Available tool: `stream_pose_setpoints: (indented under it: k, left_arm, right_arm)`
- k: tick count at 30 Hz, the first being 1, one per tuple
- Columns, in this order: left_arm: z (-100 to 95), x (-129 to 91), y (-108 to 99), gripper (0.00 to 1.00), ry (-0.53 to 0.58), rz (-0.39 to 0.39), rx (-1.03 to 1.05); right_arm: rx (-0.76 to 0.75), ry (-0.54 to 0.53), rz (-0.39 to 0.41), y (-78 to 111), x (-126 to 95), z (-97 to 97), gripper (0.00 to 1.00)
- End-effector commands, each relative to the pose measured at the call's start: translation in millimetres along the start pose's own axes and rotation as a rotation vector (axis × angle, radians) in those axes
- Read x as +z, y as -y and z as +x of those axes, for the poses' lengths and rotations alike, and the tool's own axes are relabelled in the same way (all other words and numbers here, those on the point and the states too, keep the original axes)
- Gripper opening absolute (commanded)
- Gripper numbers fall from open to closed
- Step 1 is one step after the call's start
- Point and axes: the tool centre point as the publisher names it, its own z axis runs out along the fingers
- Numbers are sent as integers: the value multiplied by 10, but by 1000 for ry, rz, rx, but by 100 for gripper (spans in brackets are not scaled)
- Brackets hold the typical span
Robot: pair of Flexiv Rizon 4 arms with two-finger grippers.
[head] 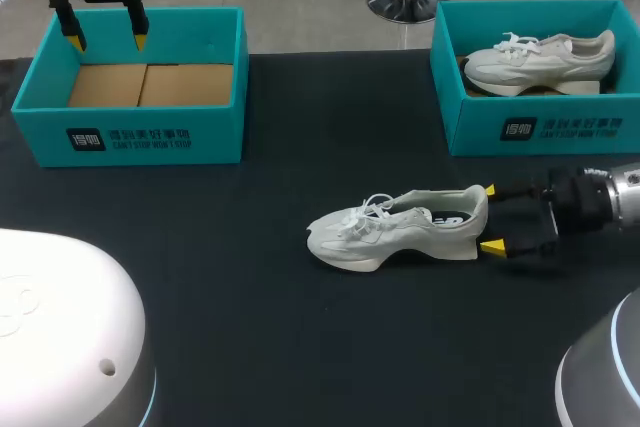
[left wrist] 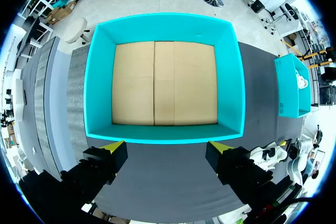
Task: Take the shoe out of the shoebox, open the shoe tongue, remove and reinsert the insole, then place the shoe into the shoebox
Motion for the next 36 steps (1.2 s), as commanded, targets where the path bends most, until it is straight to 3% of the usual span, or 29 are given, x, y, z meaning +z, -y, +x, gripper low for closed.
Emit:
stream_pose_setpoints:
  k: [1, 20, 36]
  left_arm:
    - [-2, -2, -5, 100, 0, 0, 0]
    - [-2, -2, -5, 100, 0, 0, 0]
    - [-2, -2, -5, 100, 0, 0, 0]
  right_arm:
    - [5, -6, -2, 19, 81, -18, 100]
    - [30, -38, -16, 50, 310, -16, 100]
    - [53, -48, -20, 92, 364, 22, 100]
